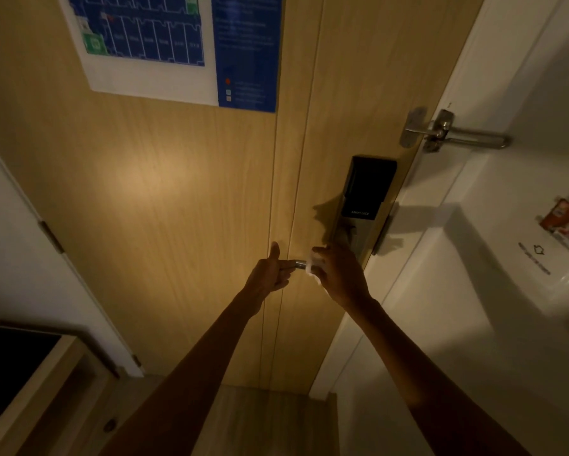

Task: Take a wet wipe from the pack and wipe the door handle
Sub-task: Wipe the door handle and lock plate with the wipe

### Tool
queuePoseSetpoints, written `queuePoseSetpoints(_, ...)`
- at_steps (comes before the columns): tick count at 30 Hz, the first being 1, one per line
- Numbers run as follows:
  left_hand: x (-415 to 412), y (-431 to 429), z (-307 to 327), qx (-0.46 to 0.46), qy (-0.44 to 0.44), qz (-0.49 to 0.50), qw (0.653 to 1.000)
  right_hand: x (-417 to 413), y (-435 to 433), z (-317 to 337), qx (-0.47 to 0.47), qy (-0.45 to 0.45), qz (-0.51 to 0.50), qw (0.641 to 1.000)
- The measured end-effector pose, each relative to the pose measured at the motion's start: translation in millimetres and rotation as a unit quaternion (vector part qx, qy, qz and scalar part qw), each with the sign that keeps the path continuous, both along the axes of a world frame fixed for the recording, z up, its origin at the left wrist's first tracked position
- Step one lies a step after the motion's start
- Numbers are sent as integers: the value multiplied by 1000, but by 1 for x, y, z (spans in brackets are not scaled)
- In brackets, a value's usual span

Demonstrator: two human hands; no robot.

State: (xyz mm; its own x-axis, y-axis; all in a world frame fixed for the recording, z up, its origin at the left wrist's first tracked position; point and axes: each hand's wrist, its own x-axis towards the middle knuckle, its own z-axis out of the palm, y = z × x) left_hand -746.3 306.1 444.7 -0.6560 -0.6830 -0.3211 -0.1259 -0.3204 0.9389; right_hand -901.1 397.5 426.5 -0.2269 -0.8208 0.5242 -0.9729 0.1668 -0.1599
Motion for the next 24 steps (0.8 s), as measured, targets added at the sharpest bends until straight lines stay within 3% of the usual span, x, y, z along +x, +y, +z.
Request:
queuePoseSetpoints(4,1,0,-2,9,-13,9,1000,10,-1,-7,41,44,7,998)
queuePoseSetpoints(8,2,3,3,-6,-19,1,1000,9,-9,-6,66,-21,2,998)
queuePoseSetpoints(13,3,5,4,7,-26,7,1000,3,-20,12,268,-75,17,960)
queuePoseSetpoints(15,3,6,8,25,-10,17,999,-2,-24,19,302,-120,34,945)
queuePoseSetpoints(18,2,3,8,27,-9,31,999,-1,-18,20,250,-128,36,959)
queuePoseSetpoints(21,2,2,7,30,2,33,999,6,-10,10,157,-21,39,987)
queuePoseSetpoints(24,-2,-2,0,34,1,34,999,9,-11,-4,107,-8,26,994)
